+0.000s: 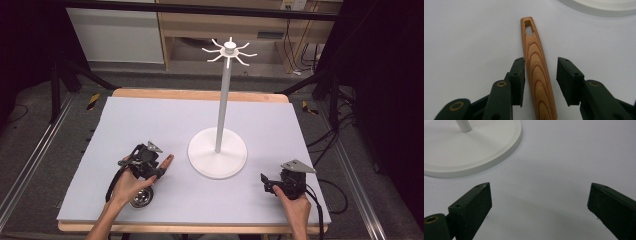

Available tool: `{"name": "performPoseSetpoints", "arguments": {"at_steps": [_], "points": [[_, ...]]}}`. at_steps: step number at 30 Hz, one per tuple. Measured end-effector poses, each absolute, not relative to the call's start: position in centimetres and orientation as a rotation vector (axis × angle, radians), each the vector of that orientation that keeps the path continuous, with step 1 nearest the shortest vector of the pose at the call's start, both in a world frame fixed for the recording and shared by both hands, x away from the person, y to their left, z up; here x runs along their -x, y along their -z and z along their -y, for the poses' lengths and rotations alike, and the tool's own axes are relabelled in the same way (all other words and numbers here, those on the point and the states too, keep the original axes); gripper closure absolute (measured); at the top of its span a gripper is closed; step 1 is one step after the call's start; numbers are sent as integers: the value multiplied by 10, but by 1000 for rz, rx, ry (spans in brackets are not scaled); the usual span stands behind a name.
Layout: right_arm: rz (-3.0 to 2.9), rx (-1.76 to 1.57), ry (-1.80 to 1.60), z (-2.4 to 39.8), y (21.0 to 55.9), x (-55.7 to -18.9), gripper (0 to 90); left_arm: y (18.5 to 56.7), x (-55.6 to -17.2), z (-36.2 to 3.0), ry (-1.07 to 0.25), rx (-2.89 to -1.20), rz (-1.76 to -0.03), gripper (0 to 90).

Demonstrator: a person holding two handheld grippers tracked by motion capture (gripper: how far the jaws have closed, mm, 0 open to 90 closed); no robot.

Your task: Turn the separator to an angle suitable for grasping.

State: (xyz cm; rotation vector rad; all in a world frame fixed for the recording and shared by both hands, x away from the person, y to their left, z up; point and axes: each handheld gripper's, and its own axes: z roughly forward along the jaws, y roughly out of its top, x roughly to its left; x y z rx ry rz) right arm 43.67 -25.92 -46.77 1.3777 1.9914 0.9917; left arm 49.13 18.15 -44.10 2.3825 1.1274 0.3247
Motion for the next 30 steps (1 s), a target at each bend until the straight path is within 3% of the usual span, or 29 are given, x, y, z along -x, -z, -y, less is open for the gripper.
{"name": "performPoseSetpoints", "arguments": {"at_steps": [13,30], "points": [[-1984,-1384,-994,260,467,-437,61,453,-498,-181,-298,-2412,-1145,626],[-1983,-1384,-997,261,467,-437,61,456,-499,-175,-318,-2419,-1171,614]]}}
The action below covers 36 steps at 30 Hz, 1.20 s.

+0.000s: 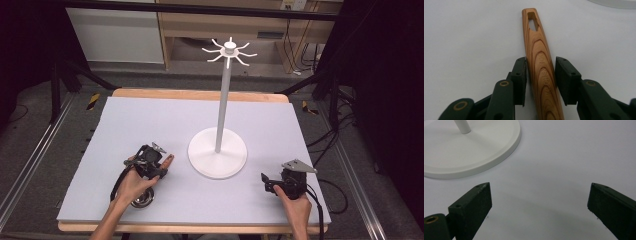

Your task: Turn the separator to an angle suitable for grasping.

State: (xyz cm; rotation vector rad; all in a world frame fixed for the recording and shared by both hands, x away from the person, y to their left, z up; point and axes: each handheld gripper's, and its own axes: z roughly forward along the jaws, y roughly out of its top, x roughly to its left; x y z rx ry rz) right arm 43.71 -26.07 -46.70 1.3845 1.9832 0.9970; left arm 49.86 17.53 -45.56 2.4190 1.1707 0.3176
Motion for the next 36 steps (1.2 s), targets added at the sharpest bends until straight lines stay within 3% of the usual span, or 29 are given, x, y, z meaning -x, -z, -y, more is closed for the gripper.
{"name": "performPoseSetpoints", "arguments": {"at_steps": [10,36], "points": [[-1988,-1390,-1000,261,467,-437,60,455,-498,-172,-331,-2429,-1189,672],[-1990,-1405,-1017,263,466,-436,60,431,-481,-189,-326,-2336,-1124,677]]}}
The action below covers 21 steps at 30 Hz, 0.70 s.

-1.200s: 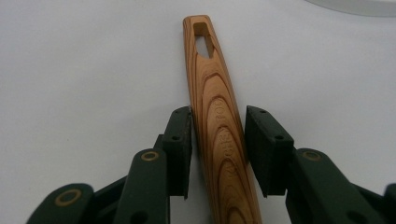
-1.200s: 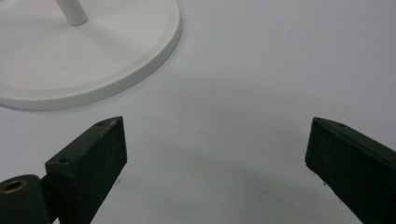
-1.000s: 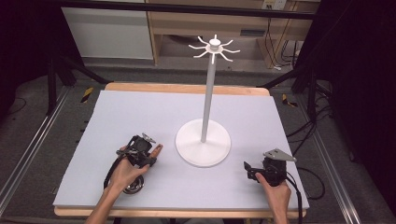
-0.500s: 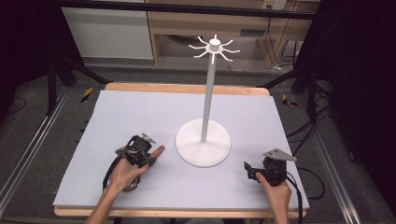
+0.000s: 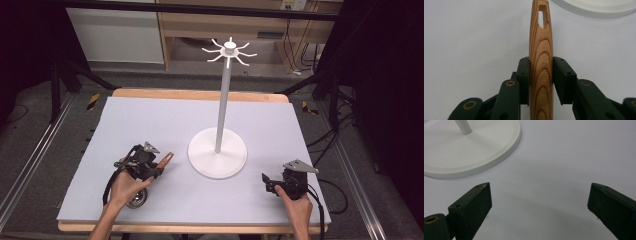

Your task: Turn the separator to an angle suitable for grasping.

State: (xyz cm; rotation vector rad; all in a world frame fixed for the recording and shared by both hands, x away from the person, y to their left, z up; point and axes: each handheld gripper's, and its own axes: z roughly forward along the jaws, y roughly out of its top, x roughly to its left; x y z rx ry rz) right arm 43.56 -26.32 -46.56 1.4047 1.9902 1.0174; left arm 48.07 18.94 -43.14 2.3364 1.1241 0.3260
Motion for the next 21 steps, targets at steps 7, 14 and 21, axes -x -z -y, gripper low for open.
{"name": "performPoseSetpoints", "arguments": {"at_steps": [7,14,21], "points": [[-1986,-1395,-1014,264,466,-436,60,419,-475,-194,-345,-2295,-1102,679],[-1983,-1395,-1015,264,465,-436,60,406,-467,-196,-372,-2239,-1069,704],[-1980,-1408,-1019,263,465,-435,60,416,-472,-192,-365,-2275,-1075,703]]}}
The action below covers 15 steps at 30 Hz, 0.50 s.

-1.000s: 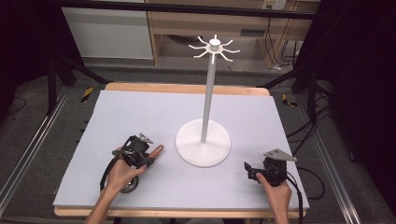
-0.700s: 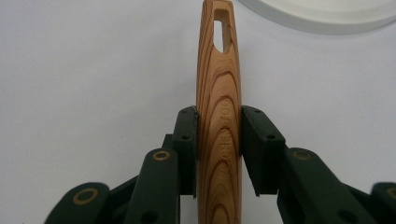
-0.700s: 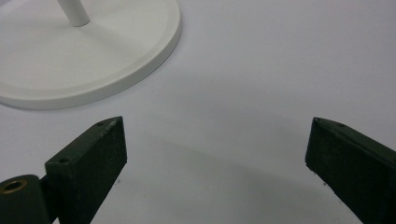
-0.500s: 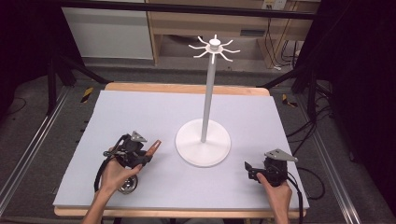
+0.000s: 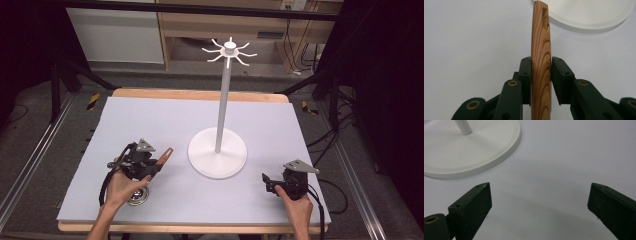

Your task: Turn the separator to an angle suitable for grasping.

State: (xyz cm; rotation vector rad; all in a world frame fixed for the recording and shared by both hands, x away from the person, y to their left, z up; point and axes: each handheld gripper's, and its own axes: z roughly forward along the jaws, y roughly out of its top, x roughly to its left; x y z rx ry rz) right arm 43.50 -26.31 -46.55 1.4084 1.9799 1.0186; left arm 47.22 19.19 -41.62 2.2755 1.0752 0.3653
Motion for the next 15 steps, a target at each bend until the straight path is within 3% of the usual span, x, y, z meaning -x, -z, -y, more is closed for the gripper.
{"name": "performPoseSetpoints", "arguments": {"at_steps": [7,15], "points": [[-1987,-1395,-1016,264,466,-436,60,449,-485,-179,-341,-2384,-1097,702],[-1984,-1400,-1018,264,465,-436,60,451,-485,-177,-375,-2411,-1093,682]]}}
